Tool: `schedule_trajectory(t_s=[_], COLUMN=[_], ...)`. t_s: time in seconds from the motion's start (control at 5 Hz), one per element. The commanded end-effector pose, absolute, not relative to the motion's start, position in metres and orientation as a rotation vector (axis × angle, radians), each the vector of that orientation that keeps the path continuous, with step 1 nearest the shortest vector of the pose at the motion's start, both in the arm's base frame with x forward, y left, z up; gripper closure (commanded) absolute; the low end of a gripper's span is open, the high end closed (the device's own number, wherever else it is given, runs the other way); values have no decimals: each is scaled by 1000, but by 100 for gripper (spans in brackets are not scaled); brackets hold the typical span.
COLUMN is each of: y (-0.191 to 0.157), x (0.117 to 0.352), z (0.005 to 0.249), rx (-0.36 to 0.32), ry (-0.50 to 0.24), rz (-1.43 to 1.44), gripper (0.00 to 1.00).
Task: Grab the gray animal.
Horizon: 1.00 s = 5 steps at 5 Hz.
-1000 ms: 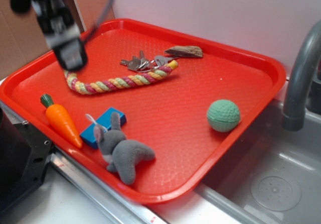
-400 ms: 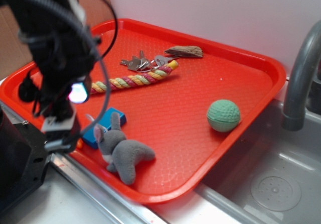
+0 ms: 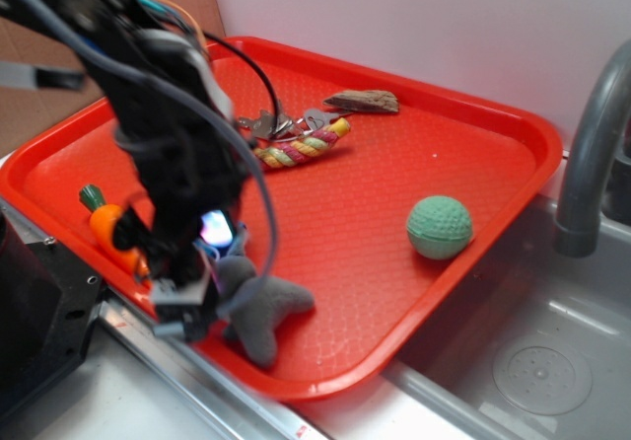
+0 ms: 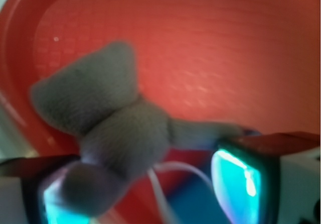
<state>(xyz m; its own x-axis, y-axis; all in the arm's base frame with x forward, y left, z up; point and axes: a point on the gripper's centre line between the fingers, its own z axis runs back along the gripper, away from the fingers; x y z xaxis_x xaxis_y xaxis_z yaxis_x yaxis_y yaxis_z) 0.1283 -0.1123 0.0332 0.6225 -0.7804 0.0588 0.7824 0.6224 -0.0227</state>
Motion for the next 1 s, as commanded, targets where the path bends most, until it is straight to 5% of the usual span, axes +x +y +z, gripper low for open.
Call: schedule_trajectory(t_s=[0.0,0.2,0.4,0.8], y=[-125,-122,-114,-57], x=[133,132,130,107], z=[27,24,28,98], rx=[-125,-117,-114,-16], ry=[-83,-86,-98,-144], rz=[-947,-878,-807,-361], gripper=[0,100,100,100])
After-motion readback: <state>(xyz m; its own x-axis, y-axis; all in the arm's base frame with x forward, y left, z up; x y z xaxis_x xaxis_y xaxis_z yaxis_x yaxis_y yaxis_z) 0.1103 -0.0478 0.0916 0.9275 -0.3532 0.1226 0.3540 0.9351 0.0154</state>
